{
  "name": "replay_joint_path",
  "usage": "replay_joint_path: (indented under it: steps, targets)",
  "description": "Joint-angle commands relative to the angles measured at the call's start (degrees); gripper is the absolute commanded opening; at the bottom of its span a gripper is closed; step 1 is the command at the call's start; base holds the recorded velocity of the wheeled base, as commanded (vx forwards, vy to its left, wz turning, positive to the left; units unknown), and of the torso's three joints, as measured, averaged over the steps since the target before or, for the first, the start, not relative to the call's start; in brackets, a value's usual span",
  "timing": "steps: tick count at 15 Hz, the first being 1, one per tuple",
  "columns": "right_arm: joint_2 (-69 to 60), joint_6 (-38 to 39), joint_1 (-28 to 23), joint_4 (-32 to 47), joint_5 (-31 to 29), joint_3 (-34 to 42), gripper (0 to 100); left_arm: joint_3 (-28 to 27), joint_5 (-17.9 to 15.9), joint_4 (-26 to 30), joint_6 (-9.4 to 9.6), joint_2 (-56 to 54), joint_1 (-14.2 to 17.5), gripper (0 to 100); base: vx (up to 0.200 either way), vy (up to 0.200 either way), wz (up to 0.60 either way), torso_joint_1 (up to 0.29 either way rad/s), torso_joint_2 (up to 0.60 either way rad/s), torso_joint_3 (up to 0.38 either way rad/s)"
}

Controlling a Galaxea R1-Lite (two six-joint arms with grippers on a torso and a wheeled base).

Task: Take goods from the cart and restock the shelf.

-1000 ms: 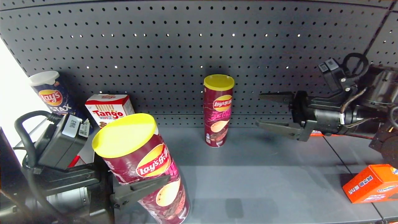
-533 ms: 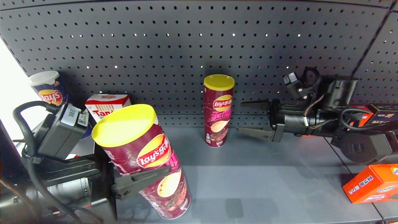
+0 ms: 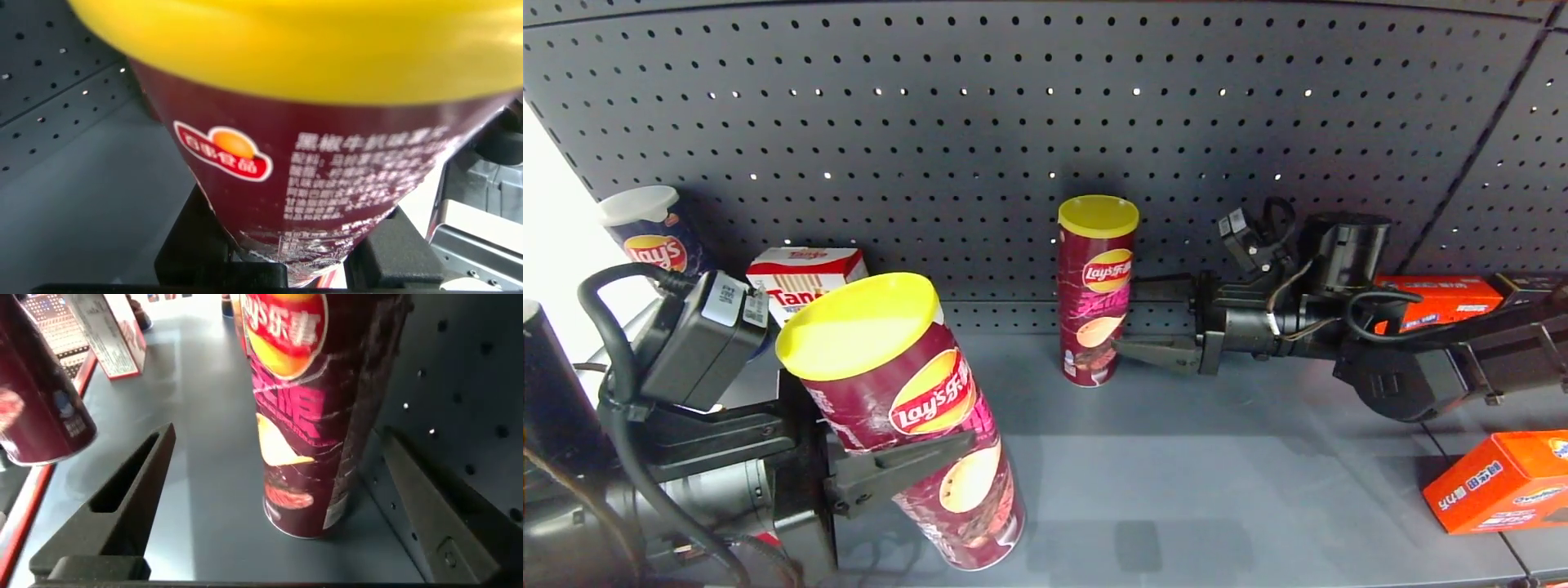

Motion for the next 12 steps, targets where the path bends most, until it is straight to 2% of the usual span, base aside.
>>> replay_joint_path:
  steps: [1, 12]
  targets:
    - [1.93, -0.11, 0.19, 0.02, -0.05, -0.85, 100, 0.08, -0.1, -0.02, 0.02, 0.06, 0.3, 0, 0.0, 0.0, 0.0, 0.0, 0.0, 0.0]
    - [4.66, -0.11, 2.65, -4.64, 0.48, -0.85, 100, 0.16, -0.01, -0.11, 0.02, 0.94, 0.3, 0, 0.0, 0.0, 0.0, 0.0, 0.0, 0.0]
